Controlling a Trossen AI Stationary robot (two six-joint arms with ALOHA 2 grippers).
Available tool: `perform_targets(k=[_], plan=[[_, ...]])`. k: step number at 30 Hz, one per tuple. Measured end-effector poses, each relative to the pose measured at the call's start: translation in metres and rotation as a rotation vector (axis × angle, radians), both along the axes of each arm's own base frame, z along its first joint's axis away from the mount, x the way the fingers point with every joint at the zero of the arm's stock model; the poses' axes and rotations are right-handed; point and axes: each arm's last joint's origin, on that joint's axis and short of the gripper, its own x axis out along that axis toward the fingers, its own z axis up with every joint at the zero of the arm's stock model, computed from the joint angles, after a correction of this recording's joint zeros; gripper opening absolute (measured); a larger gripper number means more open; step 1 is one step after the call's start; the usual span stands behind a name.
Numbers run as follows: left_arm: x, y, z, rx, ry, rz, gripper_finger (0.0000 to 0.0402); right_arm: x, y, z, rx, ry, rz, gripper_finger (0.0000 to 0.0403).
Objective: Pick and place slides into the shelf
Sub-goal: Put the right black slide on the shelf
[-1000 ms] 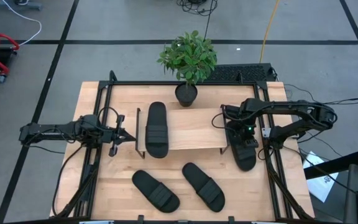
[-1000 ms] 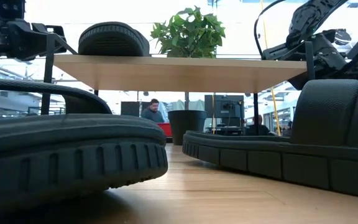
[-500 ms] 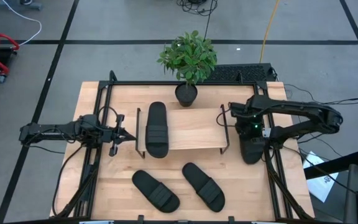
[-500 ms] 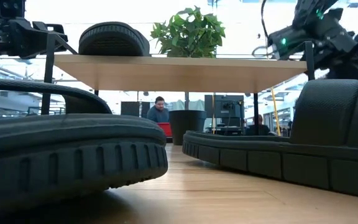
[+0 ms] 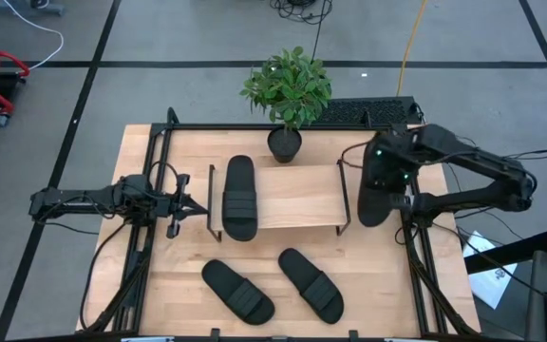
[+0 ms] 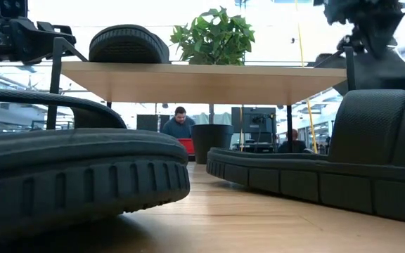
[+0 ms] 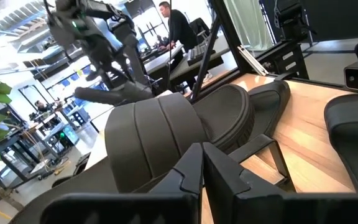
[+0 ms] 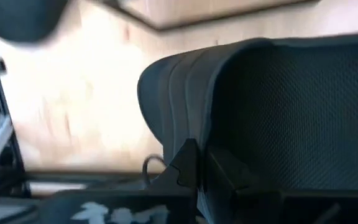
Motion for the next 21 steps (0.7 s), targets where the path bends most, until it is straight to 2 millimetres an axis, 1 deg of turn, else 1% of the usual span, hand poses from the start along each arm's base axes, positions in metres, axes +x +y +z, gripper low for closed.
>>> perform_targets(k=[4,8,11,14,18,21], plan=[[0.0,0.0,0.0,-0.001,0.0,-0.001,0.0004,-0.001,0.001,0.024,-0.008,-0.096,-0.007,0.0001],[0.0,0.0,0.0,-0.004,0.001,0.0,0.0005,-0.002,0.002,0.038,-0.023,-0.153,-0.006,0.0001],[0.0,0.0,0.0,-0.004,0.001,0.0,0.0013,-0.003,-0.001,0.04,-0.142,-0.117,-0.029,0.0001],[0.0,0.0,0.0,-0.004,0.001,0.0,0.002,-0.004,-0.006,0.039,-0.287,-0.063,-0.013,0.0001],[0.0,0.0,0.0,-0.005,0.001,0.0,0.0016,-0.005,-0.008,0.039,-0.376,-0.033,0.04,0.0001],[0.0,0.0,0.0,-0.007,0.001,-0.001,0.0006,-0.006,-0.01,0.039,-0.446,-0.002,0.04,0.0001]])
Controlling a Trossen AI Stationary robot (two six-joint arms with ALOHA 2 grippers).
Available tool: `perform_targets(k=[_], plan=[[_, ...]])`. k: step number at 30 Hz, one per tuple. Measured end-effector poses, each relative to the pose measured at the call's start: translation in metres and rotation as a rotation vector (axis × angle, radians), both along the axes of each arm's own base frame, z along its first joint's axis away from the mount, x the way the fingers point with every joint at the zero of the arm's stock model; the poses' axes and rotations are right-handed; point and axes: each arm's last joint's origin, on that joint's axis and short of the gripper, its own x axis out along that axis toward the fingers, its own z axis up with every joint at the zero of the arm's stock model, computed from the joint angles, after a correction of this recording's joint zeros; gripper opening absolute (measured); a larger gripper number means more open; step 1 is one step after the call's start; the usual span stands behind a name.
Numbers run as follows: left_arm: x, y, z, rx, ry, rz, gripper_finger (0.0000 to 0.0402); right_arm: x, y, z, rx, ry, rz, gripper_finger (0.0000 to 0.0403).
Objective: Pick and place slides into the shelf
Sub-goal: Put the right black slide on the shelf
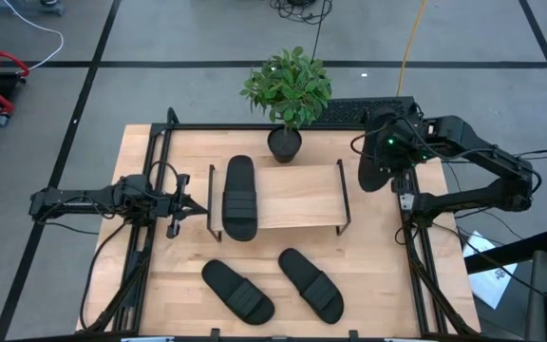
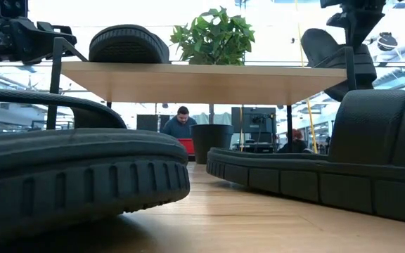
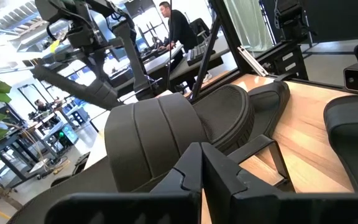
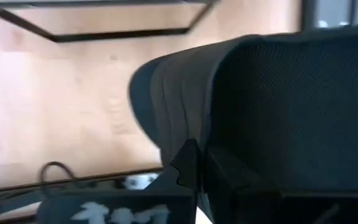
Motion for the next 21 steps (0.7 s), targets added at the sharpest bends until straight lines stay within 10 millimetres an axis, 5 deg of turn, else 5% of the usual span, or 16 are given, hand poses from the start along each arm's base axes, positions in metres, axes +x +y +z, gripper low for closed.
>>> perform_targets(k=[6,12,21], plan=[[0.0,0.0,0.0,0.0,0.0,0.0,0.0009,0.003,-0.003,0.008,-0.078,-0.042,0.017,0.0001],[0.0,0.0,0.0,0.0,0.0,0.0,0.0023,0.01,-0.005,0.039,-0.119,-0.186,0.038,0.0001],[0.0,0.0,0.0,0.002,0.0,0.0,0.0004,0.03,0.003,0.084,0.272,-0.485,0.244,0.0001]])
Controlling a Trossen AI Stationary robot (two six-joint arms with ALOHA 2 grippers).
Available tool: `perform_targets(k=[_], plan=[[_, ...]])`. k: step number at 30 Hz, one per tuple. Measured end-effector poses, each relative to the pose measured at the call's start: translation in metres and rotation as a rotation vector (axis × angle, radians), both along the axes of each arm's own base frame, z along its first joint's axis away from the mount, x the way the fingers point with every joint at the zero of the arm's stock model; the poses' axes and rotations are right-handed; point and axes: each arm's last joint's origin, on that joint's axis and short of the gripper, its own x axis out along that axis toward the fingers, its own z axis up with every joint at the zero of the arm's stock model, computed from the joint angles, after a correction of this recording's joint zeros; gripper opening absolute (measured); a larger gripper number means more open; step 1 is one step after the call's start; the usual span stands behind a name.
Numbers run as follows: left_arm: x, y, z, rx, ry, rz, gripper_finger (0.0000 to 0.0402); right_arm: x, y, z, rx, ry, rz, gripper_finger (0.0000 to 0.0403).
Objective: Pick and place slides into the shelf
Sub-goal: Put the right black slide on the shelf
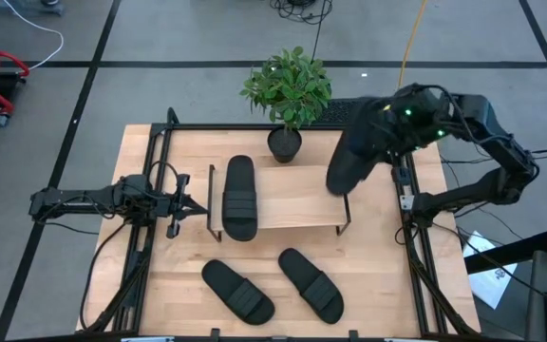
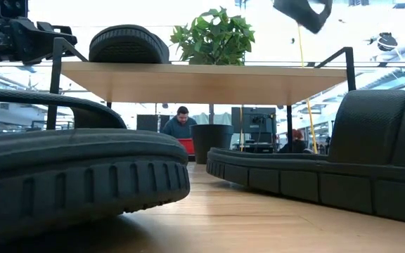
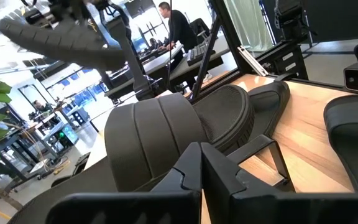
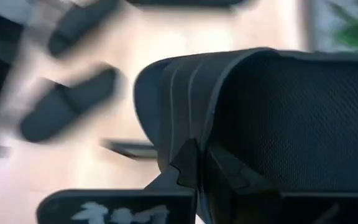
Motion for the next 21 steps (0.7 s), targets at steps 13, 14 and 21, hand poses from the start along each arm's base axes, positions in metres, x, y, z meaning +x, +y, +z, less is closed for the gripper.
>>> perform_targets(k=[13,14,21], plan=[[0.0,0.0,-0.001,0.0,0.007,0.0,0.0017,0.107,0.007,-0.061,0.289,0.342,0.18,0.0001],[0.0,0.0,-0.001,0.0,0.007,0.0,0.0014,0.113,0.008,-0.066,0.299,0.359,0.189,0.0001],[0.0,0.0,-0.001,-0.002,0.009,0.0,0.0005,0.131,0.009,-0.083,0.33,0.425,0.204,0.0001]])
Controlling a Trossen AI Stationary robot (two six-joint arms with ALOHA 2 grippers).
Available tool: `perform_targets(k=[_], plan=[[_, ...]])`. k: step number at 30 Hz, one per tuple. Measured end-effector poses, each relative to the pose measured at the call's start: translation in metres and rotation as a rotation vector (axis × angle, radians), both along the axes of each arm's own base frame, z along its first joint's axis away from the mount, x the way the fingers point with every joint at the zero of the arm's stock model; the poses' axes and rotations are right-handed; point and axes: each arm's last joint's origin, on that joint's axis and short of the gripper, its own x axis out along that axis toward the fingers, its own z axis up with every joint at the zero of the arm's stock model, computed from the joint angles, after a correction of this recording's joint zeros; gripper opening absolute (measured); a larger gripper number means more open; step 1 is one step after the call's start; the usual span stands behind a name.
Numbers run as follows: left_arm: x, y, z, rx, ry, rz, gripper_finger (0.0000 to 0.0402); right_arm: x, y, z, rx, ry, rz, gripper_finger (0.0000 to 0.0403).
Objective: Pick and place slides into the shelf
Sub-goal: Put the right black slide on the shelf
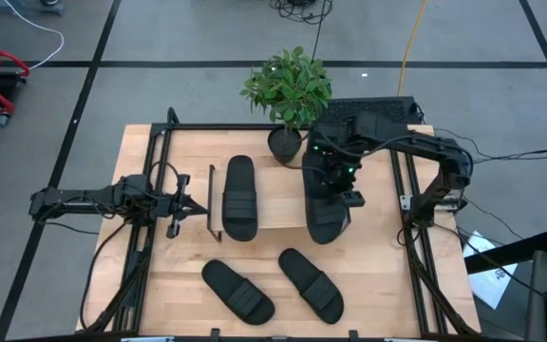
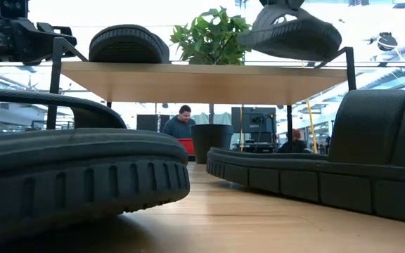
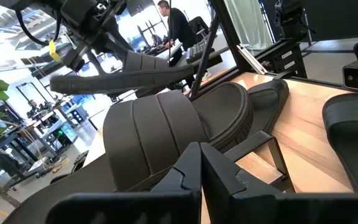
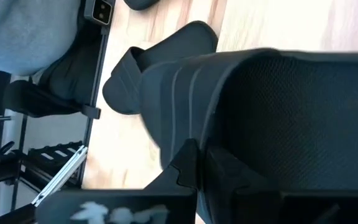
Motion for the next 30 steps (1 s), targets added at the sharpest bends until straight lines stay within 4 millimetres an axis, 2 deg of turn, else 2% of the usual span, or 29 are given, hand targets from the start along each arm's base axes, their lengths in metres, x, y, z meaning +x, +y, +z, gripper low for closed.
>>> perform_targets(k=[6,11,15,23,30], plan=[[0.0,0.0,0.0,0.0,0.0,0.0,0.002,0.003,-0.002,0.0,-0.006,-0.024,-0.009,0.0002],[0.0,0.0,0.0,0.0,0.0,0.0,0.001,0.004,-0.003,-0.001,-0.047,-0.021,-0.036,0.0002],[0.0,0.0,0.0,0.0,0.0,0.0,0.0002,0.007,-0.003,-0.008,-0.036,-0.02,-0.028,0.0002],[0.0,0.0,0.0,0.006,-0.002,0.0,0.0021,0.01,-0.006,-0.026,-0.08,0.016,-0.049,0.0002],[0.0,0.0,0.0,0.007,-0.001,0.0,0.0005,0.013,-0.009,-0.027,-0.174,0.012,-0.082,0.0032]])
